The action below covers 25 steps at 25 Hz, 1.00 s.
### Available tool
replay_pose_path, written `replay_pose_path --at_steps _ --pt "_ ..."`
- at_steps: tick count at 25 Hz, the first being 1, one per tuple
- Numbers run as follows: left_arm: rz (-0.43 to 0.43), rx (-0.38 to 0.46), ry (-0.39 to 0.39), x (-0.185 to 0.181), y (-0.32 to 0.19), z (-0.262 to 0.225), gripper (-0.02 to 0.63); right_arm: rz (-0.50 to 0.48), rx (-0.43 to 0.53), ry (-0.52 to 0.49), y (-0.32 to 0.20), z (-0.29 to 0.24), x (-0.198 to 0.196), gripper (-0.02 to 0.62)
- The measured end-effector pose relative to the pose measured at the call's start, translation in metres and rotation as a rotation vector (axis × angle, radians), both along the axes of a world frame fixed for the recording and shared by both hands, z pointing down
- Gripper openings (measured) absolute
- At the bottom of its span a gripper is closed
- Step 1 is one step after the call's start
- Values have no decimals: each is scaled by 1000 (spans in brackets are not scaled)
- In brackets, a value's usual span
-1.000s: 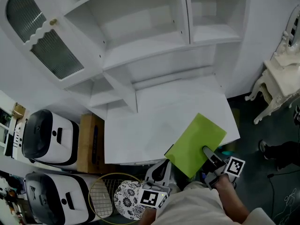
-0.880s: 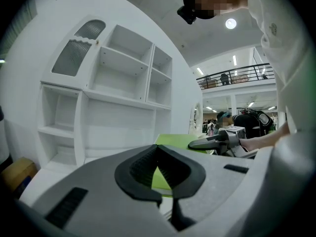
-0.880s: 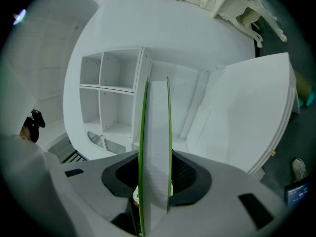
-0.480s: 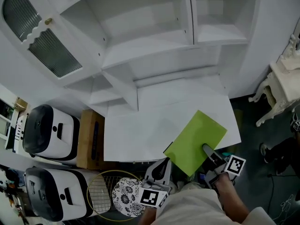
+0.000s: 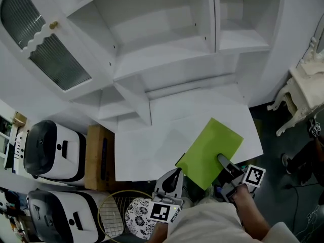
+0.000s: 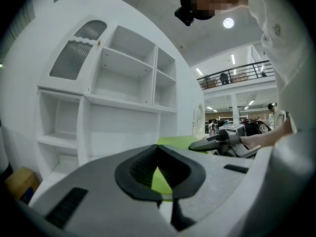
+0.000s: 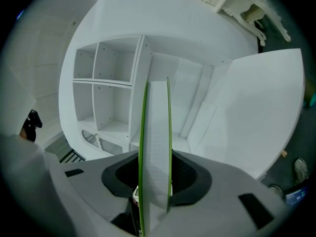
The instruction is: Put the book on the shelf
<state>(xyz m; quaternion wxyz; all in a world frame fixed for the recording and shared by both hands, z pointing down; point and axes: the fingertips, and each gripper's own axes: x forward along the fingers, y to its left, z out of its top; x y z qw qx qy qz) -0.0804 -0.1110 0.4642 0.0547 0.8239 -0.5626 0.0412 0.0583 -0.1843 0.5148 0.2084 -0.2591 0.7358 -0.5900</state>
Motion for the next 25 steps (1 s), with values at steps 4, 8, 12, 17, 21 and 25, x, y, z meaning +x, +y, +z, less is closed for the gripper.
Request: replay_pose_path --at_steps 4,8,12,17,21,25 --pt "12 1 8 -13 -5 -2 2 25 -4 -10 -3 -6 -8 146" --pt "13 8 40 -24 -8 -7 2 50 -4 -17 -11 -13 -8 146" --pt "19 15 34 -31 -10 -10 2 74 26 -22 -23 -29 -6 146" --pt "26 27 28 -37 -10 -16 2 91 66 -36 -36 -52 -6 146" --pt "26 26 23 -42 -9 -16 2 101 83 -49 -44 -71 -9 146" --pt "28 25 24 -44 -10 -15 2 100 94 -77 -54 -89 -16 146"
